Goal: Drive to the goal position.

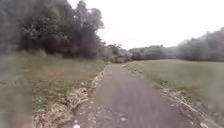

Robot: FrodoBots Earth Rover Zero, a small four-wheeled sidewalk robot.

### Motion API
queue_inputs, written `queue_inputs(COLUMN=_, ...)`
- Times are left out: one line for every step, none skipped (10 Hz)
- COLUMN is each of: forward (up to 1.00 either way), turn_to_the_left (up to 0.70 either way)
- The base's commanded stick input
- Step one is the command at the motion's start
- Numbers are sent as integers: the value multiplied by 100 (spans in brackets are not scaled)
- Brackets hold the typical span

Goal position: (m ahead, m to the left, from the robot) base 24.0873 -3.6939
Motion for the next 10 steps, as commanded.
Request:
queue_inputs(forward=100, turn_to_the_left=0)
queue_inputs(forward=100, turn_to_the_left=0)
queue_inputs(forward=100, turn_to_the_left=0)
queue_inputs(forward=100, turn_to_the_left=0)
queue_inputs(forward=100, turn_to_the_left=0)
queue_inputs(forward=100, turn_to_the_left=0)
queue_inputs(forward=100, turn_to_the_left=0)
queue_inputs(forward=100, turn_to_the_left=0)
queue_inputs(forward=100, turn_to_the_left=0)
queue_inputs(forward=100, turn_to_the_left=0)
